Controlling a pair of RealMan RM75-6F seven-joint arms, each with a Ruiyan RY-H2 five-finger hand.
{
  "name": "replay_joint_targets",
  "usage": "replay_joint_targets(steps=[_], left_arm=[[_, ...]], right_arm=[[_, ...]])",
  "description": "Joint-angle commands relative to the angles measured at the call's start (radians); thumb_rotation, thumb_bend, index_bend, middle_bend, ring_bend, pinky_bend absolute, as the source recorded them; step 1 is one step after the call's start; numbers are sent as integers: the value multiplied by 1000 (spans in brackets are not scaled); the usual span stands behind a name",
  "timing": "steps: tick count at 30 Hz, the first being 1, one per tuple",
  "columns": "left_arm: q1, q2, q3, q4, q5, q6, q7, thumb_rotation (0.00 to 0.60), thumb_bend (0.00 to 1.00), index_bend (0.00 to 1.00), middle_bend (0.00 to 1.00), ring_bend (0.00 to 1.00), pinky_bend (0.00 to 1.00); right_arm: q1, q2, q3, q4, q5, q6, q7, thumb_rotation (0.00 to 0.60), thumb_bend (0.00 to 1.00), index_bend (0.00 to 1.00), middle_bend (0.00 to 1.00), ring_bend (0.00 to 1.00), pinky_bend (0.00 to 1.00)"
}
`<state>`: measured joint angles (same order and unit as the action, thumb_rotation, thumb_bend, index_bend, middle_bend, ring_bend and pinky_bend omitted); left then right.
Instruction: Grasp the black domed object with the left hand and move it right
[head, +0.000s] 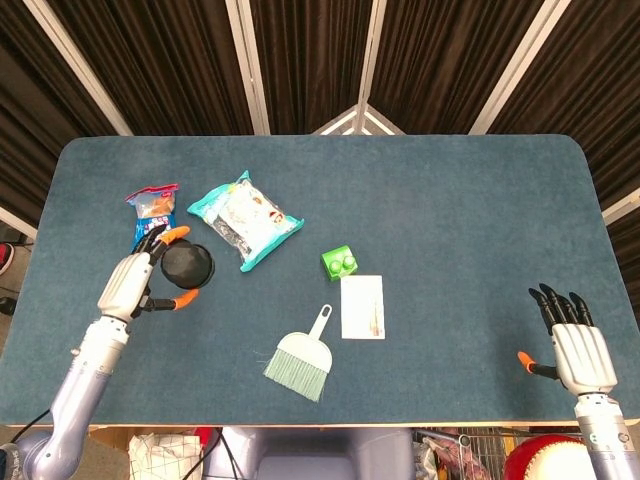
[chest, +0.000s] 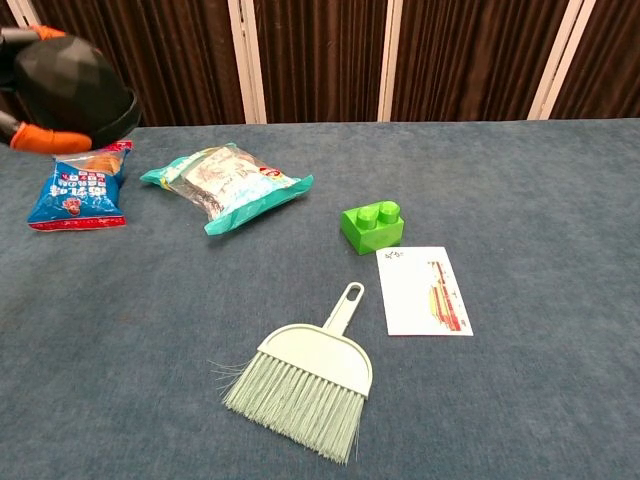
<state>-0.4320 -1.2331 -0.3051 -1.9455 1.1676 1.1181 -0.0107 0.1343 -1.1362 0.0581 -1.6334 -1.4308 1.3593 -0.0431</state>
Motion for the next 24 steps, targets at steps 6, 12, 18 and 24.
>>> replay_joint_targets(steps=[6,12,18,24], left_arm=[[61,41,-65,-108,182,146,-367,600,541,216,394,4,0],[100,63,-6,12,244,156,-544,600,541,217,404,4,0],[28,-20,61,172,169,-13,-507,600,542,229,404,4,0],[-51,-101,47,257,70,-102,-412,600,541,238,401,4,0]], right_arm=[[-5,5,-1,-5,-3,8,4,600,222,98,75,123,36],[-1,5,-4,-6,-5,-2,6,600,222,98,75,123,36],[2,2,-1,-9,-5,-2,5,600,222,98,75,123,36],[3,1,0,-4,-6,-1,10,600,222,98,75,123,36]])
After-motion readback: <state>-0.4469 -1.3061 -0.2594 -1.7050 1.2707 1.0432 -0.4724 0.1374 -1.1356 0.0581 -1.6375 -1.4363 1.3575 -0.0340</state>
